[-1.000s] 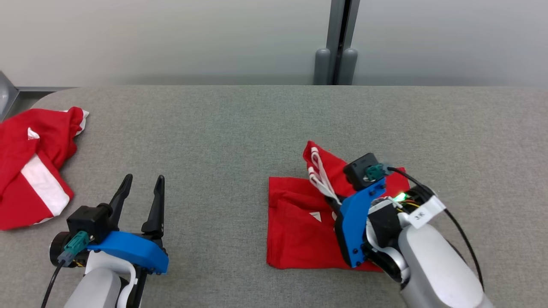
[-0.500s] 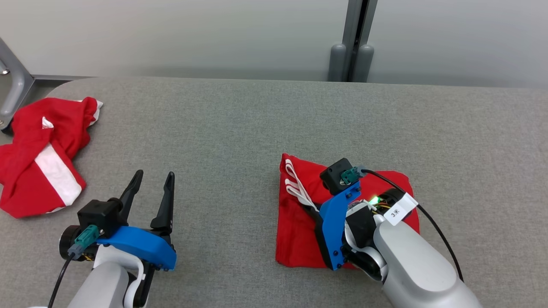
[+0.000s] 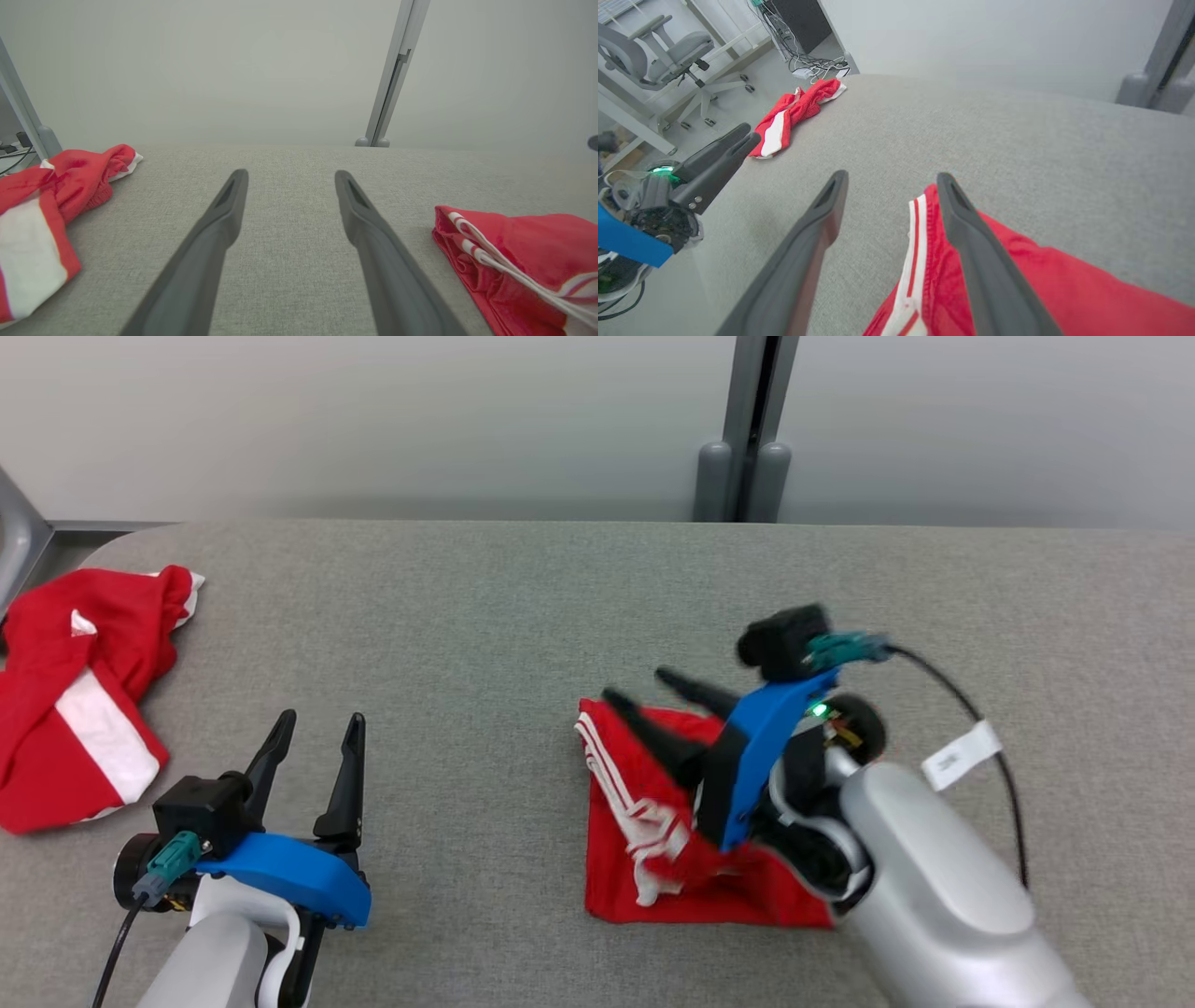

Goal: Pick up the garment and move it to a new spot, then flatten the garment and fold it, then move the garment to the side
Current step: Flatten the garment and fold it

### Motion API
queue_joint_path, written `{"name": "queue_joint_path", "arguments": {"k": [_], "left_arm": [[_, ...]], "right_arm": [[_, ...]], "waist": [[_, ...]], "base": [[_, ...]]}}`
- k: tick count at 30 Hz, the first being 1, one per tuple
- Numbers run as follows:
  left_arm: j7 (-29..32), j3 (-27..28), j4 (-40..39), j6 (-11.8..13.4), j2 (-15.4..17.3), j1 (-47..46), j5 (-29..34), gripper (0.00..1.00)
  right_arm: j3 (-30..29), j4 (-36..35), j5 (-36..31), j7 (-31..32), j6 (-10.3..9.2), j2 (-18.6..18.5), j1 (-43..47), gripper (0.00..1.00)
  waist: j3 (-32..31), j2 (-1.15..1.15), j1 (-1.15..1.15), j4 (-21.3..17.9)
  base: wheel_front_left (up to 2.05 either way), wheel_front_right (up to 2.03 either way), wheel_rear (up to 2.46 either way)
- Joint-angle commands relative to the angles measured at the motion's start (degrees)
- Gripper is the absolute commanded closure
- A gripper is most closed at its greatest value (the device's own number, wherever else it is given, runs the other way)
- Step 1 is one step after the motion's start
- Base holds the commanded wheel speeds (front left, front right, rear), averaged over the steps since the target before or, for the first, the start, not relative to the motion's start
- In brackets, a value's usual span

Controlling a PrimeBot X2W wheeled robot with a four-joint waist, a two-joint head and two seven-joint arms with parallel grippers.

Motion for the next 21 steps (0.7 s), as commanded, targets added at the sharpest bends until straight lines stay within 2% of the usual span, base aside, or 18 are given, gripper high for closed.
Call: {"name": "queue_joint_path", "arguments": {"k": [1,2,6,11,17,21], "left_arm": [[-0.19,0.34,-0.40,0.23,0.27,0.61,-0.16,0.00],[-0.19,0.34,-0.40,0.23,0.27,0.61,-0.16,0.00],[-0.20,0.47,-0.86,0.53,0.49,1.43,-0.30,0.00],[-0.21,0.21,-1.40,0.56,0.53,1.54,-0.29,0.00],[-0.24,0.68,-2.25,0.89,0.56,2.22,-0.23,0.00],[-0.25,2.03,-3.41,1.21,0.22,3.38,0.07,0.00]], "right_arm": [[-2.39,-1.07,-1.62,-0.78,0.01,-1.05,-0.12,0.00],[-2.39,-1.07,-1.62,-0.78,0.01,-1.05,-0.12,0.00],[-10.70,-3.83,-6.92,-1.36,0.01,-3.72,3.13,0.00],[-19.72,-6.36,-16.15,-3.45,0.01,-6.45,8.27,0.00],[-27.04,-10.44,-24.76,-12.86,0.01,-5.24,17.14,0.00],[-31.38,-12.46,-27.60,-19.48,0.01,-3.54,22.73,0.00]], "waist": [[-0.43,0.00,0.00,-0.60],[-0.43,0.00,0.00,-0.60],[-0.82,0.00,0.00,-1.46],[-1.12,0.00,0.00,-1.75],[-1.95,0.00,0.00,-1.86],[-2.85,0.00,0.00,-2.09]], "base": [[0.00,0.00,0.00],[0.00,0.00,0.00],[0.00,0.00,0.00],[0.00,0.00,0.00],[0.00,0.00,0.00],[0.00,0.00,0.00]]}}
